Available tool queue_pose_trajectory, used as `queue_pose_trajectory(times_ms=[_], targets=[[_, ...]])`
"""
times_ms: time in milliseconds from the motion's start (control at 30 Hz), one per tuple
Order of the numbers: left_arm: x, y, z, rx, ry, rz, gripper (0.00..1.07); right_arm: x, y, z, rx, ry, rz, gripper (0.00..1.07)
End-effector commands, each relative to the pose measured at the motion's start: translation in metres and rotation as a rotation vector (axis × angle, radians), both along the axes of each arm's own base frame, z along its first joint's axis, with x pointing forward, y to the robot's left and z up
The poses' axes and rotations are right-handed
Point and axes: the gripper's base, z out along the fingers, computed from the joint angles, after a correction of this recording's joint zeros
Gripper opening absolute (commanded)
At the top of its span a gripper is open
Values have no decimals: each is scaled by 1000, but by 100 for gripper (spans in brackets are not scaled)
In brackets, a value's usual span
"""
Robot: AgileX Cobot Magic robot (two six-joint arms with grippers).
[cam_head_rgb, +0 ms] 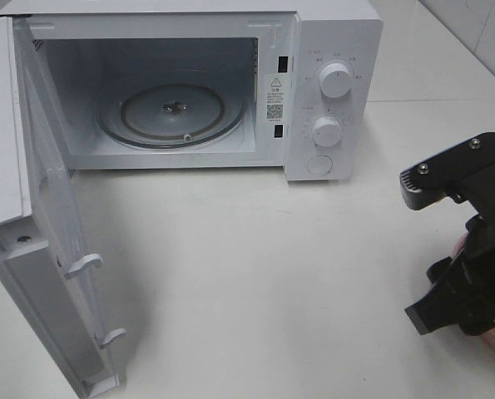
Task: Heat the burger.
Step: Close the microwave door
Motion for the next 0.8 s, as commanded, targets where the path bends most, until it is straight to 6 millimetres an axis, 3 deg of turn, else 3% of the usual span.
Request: queue_pose_trajectory(times_ms=[33, 300, 367, 433, 467, 800], targets=[[-3, 0, 0, -1, -19, 4, 100, -10, -1, 13, 54, 1, 80, 73], [-3, 0, 0, -1, -19, 4, 100, -23, -5, 29, 95, 14, 140, 79], [-3, 0, 0, -1, -19, 4, 100, -28, -10, 51, 93, -1, 162, 78], [-3, 0, 0, -1, -19, 4, 100, -29, -11, 56, 90, -4, 167, 77], [-3, 0, 0, -1, -19, 4, 100, -33, -14, 68, 96, -22, 183, 77], [-3, 0, 0, -1, -19, 4, 100, -57, -32, 93, 151, -86, 218, 76]])
